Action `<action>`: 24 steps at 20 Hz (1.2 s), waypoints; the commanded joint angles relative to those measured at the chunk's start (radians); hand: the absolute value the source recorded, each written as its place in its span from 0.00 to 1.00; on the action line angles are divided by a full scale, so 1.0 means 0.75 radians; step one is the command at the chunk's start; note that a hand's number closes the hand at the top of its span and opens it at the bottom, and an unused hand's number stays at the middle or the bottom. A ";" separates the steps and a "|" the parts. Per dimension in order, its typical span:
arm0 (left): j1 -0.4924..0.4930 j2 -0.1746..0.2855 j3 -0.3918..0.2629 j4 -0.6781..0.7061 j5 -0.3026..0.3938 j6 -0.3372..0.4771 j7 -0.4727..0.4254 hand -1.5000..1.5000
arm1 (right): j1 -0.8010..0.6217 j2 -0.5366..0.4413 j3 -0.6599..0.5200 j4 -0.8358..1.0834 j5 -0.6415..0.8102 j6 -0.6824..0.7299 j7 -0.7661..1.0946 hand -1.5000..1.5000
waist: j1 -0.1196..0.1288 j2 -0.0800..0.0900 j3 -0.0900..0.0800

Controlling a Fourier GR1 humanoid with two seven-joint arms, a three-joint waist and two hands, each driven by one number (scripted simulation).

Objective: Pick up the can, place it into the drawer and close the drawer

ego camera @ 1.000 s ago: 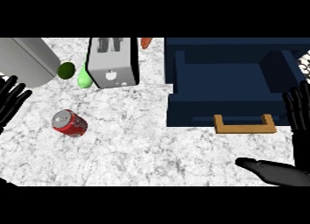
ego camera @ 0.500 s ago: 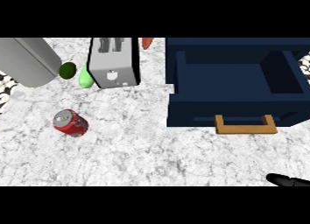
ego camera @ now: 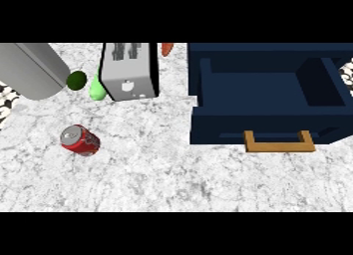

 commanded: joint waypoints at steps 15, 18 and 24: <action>-0.189 -0.119 -0.153 0.096 0.078 0.228 0.264 0.00 | 0.082 -0.076 -0.295 -0.031 -0.271 0.228 0.062 0.00 | -0.002 0.001 0.000; -0.184 -0.193 -0.189 0.079 -0.033 0.238 0.214 0.00 | 0.107 0.026 -0.260 -0.027 -0.185 0.252 -0.025 0.00 | 0.000 0.001 0.000; -0.256 -0.243 -0.226 0.274 -0.164 0.165 0.123 0.00 | 0.121 -0.009 -0.370 0.040 -0.258 0.359 -0.037 0.00 | -0.003 0.001 0.000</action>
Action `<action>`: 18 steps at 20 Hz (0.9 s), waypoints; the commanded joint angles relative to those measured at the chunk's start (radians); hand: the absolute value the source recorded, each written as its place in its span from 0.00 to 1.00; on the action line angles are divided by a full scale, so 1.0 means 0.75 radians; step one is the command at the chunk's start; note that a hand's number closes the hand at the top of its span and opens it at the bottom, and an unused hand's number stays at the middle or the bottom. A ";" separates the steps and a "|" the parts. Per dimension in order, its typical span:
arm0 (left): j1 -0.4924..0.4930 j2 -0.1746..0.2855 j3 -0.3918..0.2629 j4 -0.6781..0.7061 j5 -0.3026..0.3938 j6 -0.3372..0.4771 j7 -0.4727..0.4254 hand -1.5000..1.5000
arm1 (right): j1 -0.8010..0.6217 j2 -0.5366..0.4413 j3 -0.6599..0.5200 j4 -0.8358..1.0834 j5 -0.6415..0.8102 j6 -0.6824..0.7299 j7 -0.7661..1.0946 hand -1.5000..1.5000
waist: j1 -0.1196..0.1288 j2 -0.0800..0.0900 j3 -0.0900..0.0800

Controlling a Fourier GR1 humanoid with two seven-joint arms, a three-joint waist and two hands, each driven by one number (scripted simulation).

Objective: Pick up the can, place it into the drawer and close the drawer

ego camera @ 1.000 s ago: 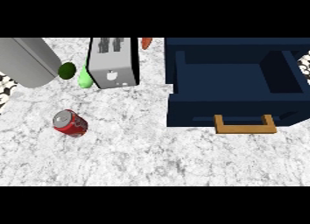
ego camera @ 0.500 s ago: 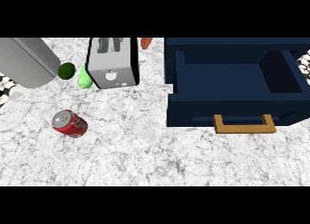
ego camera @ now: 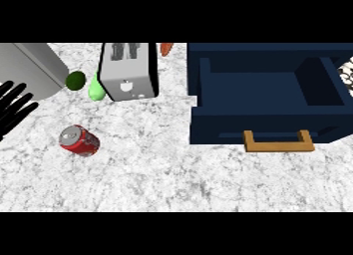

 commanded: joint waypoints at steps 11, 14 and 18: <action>0.001 -0.140 -0.035 0.321 -0.411 -0.096 -0.388 0.00 | -0.013 0.063 -0.078 -0.061 -0.011 0.082 0.079 0.00 | 0.004 0.001 0.000; 0.003 -0.178 -0.060 0.413 -0.546 -0.078 -0.526 0.00 | -0.034 -0.040 -0.171 -0.032 -0.142 0.113 0.137 0.00 | 0.001 0.001 0.000; -0.082 -0.153 -0.033 0.714 -0.668 -0.107 -0.769 0.00 | -0.049 0.028 -0.150 0.000 -0.088 0.115 0.095 0.00 | -0.006 0.004 -0.001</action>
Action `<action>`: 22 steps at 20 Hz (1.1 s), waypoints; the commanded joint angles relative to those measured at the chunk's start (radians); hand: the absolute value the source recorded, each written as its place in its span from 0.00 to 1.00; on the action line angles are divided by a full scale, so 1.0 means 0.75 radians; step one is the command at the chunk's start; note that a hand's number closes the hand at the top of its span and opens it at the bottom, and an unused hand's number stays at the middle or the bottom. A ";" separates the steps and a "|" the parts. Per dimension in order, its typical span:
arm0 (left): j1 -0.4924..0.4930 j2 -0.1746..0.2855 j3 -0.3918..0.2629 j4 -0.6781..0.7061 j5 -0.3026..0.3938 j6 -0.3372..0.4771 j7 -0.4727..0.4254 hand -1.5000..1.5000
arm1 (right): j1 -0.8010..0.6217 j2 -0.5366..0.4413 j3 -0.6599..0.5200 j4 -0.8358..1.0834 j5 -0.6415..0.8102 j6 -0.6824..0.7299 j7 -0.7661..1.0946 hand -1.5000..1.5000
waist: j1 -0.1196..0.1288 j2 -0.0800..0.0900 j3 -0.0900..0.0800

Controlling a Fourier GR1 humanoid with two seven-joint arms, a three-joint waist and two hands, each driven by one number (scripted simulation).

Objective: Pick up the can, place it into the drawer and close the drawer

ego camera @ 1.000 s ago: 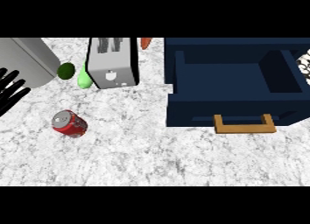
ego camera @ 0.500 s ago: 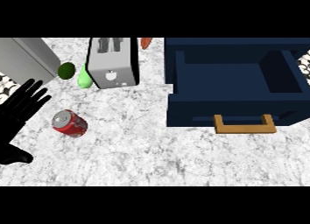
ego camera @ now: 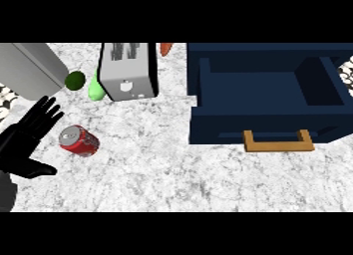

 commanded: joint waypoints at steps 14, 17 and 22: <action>-0.273 0.078 -0.014 0.843 -0.364 -0.012 -0.609 0.00 | 0.002 0.030 -0.100 0.008 -0.040 0.127 0.003 0.00 | -0.010 0.002 -0.001; -0.298 0.014 -0.029 0.901 -0.360 -0.007 -0.594 0.00 | -0.039 0.120 -0.030 -0.041 0.065 0.044 0.036 0.00 | -0.007 0.003 -0.001; -0.350 0.074 -0.006 1.098 -0.382 -0.058 -0.668 0.00 | -0.008 0.124 -0.068 -0.070 0.014 0.097 0.040 0.00 | -0.008 0.002 -0.001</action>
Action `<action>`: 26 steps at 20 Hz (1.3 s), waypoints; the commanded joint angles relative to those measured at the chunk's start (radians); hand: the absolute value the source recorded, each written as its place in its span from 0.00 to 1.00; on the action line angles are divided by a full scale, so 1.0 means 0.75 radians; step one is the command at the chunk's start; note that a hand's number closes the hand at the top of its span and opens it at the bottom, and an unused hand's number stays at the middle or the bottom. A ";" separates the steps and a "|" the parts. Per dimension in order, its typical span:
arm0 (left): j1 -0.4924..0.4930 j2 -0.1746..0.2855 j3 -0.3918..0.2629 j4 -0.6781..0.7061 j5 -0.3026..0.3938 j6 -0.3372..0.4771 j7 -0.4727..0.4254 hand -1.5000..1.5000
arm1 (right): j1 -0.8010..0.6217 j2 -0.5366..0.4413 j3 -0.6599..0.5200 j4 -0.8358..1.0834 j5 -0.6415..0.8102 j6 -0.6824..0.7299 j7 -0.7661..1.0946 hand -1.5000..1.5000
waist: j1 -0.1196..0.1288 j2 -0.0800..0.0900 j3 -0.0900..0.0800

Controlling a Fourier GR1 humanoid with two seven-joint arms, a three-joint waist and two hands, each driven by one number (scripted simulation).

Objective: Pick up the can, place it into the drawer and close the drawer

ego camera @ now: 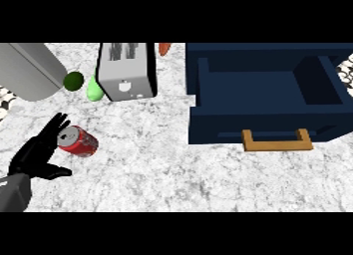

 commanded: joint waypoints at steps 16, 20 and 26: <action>-0.164 -0.065 0.018 0.298 -0.016 -0.088 -0.114 1.00 | 0.033 0.052 -0.009 -0.072 -0.024 0.037 0.073 0.00 | -0.001 0.002 0.000; -0.232 -0.062 0.019 0.288 0.006 -0.190 -0.009 1.00 | 0.090 0.052 -0.011 -0.095 -0.093 0.033 0.054 0.00 | -0.007 0.000 0.000; -0.282 -0.126 0.054 0.200 0.071 -0.147 0.002 1.00 | 0.053 0.011 -0.050 -0.131 -0.178 0.000 0.166 0.00 | 0.007 -0.004 0.001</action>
